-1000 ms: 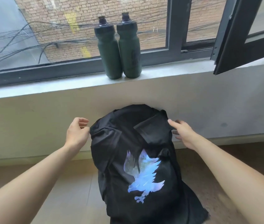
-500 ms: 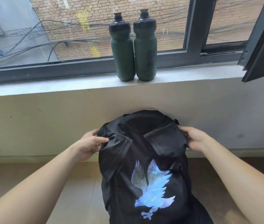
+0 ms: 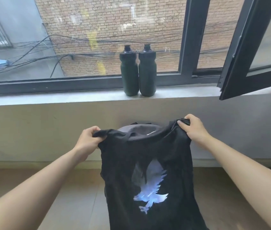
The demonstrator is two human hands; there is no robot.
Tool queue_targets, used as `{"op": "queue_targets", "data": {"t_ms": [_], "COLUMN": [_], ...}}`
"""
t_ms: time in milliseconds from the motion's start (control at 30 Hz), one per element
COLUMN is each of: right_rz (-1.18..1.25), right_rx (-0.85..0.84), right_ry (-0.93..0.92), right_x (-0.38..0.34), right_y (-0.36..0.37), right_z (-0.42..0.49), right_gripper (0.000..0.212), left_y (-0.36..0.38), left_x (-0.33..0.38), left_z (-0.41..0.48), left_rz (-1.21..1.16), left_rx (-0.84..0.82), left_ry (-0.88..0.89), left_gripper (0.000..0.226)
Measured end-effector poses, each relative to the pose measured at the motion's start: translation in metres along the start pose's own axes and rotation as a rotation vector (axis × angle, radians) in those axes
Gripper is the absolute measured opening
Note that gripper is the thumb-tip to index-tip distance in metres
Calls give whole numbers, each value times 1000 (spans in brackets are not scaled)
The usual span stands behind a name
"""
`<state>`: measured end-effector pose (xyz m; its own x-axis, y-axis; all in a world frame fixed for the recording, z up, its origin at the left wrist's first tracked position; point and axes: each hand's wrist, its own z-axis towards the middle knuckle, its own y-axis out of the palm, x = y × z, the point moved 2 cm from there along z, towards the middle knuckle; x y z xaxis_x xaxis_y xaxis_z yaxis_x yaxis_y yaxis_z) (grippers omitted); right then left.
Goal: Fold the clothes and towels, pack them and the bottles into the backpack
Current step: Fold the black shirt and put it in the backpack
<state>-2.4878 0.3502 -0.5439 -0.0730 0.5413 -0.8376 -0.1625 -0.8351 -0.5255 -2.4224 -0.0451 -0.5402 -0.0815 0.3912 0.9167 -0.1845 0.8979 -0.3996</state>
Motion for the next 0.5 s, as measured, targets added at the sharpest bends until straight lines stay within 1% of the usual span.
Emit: {"op": "queue_targets", "data": {"t_ms": [100,167,233,333,400,500], "right_rz": [-156,-202,-208,-107,-48,-93], "right_rx": [3,4,16,53,89,131], "right_ry": [-102,-158,-187,-170,-148,-113], "right_x": [-36,-59,-77,-94,-102,-107], "right_y": [-20,-32,-46,-66,-73,-66], "right_z": [-15,-27,-39,-53,-63,-85], "right_gripper": [29,33,36,33,32,30], "left_y": [-9,-15,-21,-35,-42,-41], "left_x": [19,33,48,58,57,58], "left_z": [-20,-32,-41,-49,-56,-72], "left_rz": [38,-7,-123,-267,-261,-217], "left_rx": [-15,14,44,90,134,130], "left_ry": [28,54,38,-24,-60,-144], "left_gripper": [25,15,4,6,6,4]}}
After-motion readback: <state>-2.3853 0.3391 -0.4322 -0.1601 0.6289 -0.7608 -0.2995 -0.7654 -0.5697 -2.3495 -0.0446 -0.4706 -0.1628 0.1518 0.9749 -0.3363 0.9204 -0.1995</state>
